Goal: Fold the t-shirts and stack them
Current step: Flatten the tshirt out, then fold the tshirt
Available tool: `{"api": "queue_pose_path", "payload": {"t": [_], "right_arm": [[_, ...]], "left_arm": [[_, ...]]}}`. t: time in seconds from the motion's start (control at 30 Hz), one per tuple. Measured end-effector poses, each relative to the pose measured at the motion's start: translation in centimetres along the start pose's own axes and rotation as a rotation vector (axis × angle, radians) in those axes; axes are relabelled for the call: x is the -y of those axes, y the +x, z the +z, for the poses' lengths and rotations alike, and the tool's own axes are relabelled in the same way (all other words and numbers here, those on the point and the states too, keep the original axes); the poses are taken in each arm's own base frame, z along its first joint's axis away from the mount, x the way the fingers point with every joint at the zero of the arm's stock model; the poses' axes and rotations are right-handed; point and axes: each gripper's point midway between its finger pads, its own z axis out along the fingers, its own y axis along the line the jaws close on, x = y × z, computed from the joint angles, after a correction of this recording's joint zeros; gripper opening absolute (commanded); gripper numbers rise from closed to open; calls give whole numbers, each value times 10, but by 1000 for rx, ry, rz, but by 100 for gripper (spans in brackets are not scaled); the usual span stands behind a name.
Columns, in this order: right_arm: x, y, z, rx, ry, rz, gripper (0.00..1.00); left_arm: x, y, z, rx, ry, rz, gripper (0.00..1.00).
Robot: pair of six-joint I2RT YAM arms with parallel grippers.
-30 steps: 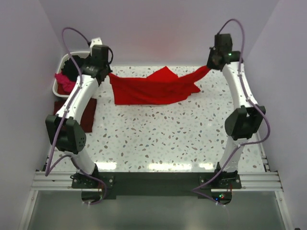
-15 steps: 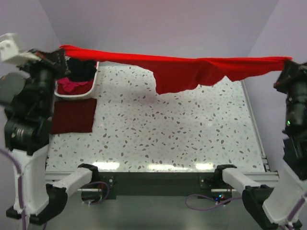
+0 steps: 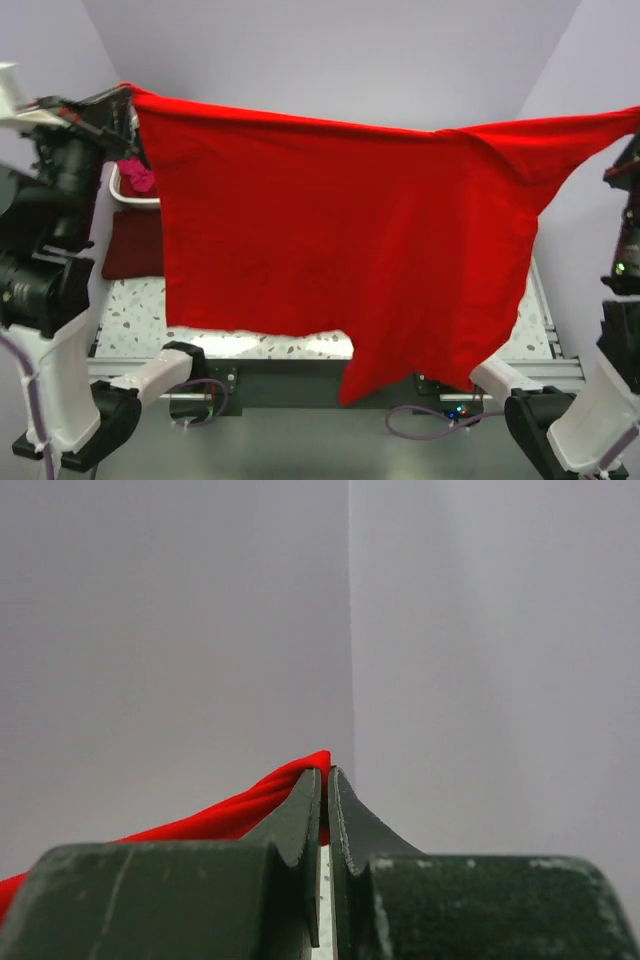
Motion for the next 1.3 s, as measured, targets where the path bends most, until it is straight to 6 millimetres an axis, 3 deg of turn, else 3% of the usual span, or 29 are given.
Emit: {"api": "queue_pose_path", "payload": {"t": [0.1,0.17,0.27,0.33,0.37,0.47,0.57,0.63,0.73,0.83,0.93,1.17,1.3], "right_arm": [[-14,36,29,-76,-7,-57,0],[-25,72,48,-147,-16,-93,0],[-48,153,80,-304,-44,-157,0],[-63,216,97,-410,-67,-187,0],[-69,245,102,-461,-79,-201,0],[-88,363,108,-670,-114,-242,0],[-100,463,101,-854,-136,-257,0],[-106,515,94,-953,-144,-261,0],[-113,571,87,-1047,-154,-256,0],[-116,604,81,-1106,-159,-257,0],[-122,618,85,-1128,-169,-246,0],[-138,593,119,-1058,-167,-191,0],[-133,579,111,-1089,-147,-183,0]], "left_arm": [[-10,50,33,-111,-28,25,0],[-22,99,57,-204,-55,42,0],[-45,181,84,-348,-99,76,0],[-68,257,102,-479,-141,104,0],[-78,286,106,-532,-160,113,0],[-117,393,109,-716,-240,157,0],[-150,476,103,-861,-309,196,0],[-169,524,96,-941,-346,218,0],[-192,579,82,-1045,-385,240,0],[-207,614,76,-1104,-409,251,0],[-211,622,82,-1105,-414,252,0],[-206,597,123,-1006,-399,242,0],[-209,588,125,-1000,-406,245,0]]}}
